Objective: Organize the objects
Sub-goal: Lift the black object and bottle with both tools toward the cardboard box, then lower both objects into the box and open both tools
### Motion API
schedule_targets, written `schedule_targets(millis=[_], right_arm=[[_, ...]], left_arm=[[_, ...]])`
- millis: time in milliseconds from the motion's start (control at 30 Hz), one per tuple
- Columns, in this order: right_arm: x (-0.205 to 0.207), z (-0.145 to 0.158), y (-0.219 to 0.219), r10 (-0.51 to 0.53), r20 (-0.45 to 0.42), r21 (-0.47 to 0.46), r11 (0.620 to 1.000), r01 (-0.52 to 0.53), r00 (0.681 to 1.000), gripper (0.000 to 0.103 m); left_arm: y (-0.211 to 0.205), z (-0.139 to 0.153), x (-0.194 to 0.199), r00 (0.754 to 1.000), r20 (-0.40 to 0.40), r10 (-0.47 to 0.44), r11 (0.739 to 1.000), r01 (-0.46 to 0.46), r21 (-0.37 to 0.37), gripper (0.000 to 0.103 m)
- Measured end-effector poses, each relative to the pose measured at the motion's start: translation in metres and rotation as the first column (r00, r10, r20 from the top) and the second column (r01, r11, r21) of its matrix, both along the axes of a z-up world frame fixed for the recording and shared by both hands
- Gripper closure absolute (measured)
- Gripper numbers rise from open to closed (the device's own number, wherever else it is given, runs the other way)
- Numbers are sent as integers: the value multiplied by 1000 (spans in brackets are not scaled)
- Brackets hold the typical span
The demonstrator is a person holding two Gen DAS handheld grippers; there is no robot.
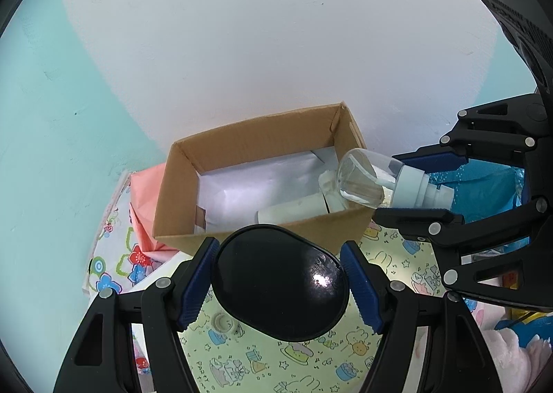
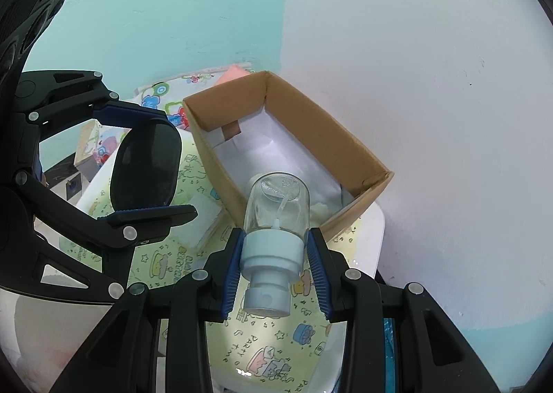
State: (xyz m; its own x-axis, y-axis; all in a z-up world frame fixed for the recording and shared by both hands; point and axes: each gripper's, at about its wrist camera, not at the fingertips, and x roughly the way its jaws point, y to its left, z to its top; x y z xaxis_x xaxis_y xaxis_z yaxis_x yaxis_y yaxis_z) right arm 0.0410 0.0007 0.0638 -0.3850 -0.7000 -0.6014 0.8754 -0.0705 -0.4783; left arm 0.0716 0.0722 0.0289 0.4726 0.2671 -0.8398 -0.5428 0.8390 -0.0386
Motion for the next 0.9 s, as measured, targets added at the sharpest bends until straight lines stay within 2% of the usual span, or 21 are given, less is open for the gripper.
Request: schedule_targets(millis=[900], right_arm=[[-28, 9, -34, -38, -19, 7, 999, 38, 999, 63]], left_arm=[[43, -21, 34, 998, 3, -62, 998, 62, -3, 30]])
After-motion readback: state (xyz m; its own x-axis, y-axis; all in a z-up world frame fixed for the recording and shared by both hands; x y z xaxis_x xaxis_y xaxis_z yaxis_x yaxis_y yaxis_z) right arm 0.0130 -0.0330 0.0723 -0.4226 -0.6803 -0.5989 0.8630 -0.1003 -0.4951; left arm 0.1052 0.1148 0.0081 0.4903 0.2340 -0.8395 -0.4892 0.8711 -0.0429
